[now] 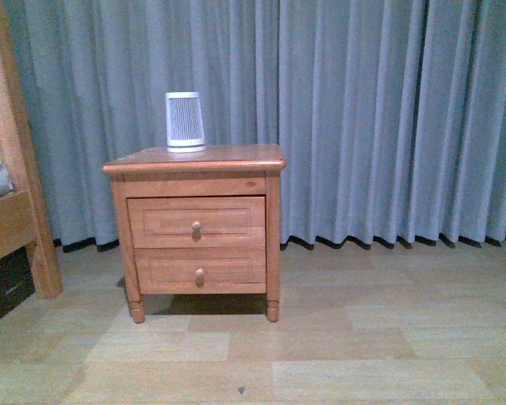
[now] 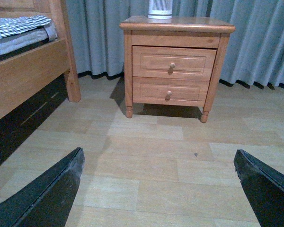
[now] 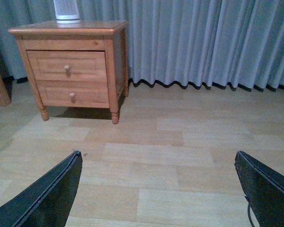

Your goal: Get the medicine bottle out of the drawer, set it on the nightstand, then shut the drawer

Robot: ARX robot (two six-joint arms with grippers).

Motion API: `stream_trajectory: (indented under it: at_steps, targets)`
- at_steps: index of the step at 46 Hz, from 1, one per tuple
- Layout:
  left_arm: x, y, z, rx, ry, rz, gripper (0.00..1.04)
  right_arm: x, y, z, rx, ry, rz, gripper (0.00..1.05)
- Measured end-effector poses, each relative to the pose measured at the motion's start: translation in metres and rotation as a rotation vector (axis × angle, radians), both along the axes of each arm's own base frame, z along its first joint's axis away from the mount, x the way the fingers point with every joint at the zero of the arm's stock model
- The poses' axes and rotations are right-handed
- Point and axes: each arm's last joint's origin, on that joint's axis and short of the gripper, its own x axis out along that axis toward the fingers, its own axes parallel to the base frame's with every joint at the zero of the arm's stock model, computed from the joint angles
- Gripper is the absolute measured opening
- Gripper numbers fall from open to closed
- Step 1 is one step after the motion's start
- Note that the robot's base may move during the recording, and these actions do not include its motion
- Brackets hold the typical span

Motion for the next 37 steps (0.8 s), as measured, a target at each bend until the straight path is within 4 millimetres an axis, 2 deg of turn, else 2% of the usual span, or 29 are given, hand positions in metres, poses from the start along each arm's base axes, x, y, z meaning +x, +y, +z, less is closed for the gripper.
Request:
stream_trajectory:
  at_steps: [37]
  targets:
    - [0.0, 0.0, 0.0, 0.0, 0.0, 0.0, 0.98, 0.0, 0.0, 0.0, 0.0, 0.0, 0.0, 0.98]
